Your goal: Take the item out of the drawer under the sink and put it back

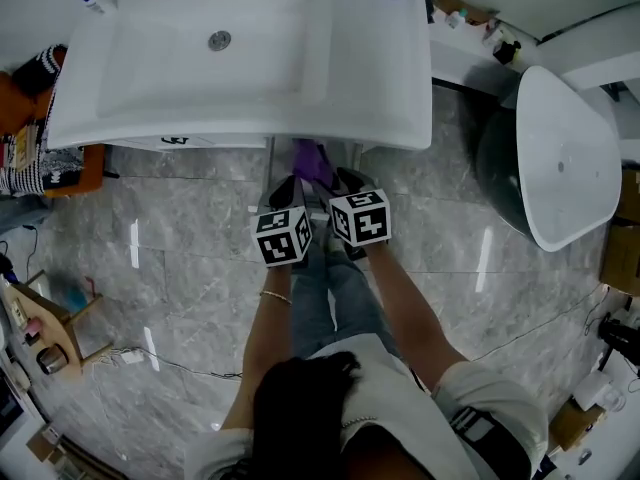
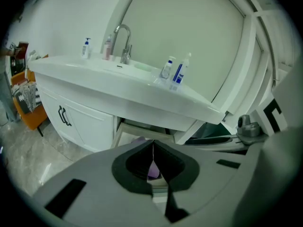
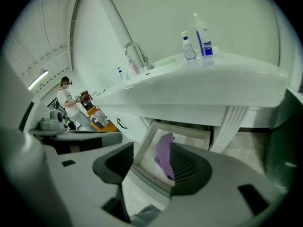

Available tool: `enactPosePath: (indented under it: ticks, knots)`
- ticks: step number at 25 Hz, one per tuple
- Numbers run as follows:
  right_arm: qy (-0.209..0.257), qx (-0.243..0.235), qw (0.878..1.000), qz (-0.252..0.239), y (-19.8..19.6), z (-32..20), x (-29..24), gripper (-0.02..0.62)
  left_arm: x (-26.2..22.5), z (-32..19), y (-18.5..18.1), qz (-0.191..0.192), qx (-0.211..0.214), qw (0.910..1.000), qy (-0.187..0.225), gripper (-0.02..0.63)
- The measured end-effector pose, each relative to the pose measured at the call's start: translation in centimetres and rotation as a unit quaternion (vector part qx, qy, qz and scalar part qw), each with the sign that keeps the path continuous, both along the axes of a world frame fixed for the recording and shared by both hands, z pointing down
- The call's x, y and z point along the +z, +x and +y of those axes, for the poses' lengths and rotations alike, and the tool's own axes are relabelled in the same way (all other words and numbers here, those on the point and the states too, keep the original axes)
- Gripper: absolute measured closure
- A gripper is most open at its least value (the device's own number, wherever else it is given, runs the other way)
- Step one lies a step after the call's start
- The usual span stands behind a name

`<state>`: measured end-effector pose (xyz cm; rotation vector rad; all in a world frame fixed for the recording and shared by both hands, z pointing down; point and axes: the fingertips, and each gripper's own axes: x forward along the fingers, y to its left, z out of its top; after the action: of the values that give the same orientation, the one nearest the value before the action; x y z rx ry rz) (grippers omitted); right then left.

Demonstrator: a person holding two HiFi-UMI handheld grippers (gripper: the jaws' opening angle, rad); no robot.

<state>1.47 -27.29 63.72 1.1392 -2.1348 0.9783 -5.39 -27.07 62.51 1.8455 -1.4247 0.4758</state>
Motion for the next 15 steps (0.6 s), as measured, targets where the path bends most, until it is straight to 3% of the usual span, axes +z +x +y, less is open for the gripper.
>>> enactPosePath:
  ticks: [5,11,15]
  knots:
    - [0.020,0.005,1.000,-0.003,0.9,1.1,-2.9,0.350,-2.4,1.5,0.5,0.007,-0.006,0.9999,0.012,0.601]
    - [0.049,-0.032,0.998,-0.014,0.4,1.7,-6.4,0.355,-6.4,1.7,1.0,0.014,0.005,0.9991,0.039,0.601]
    - [0.080,-0.039,0.996,-0.012,0.1,1.9,-8.9,0.399,-8.6,2.1,0.8,0.005,0.016,0.9980,0.061,0.601]
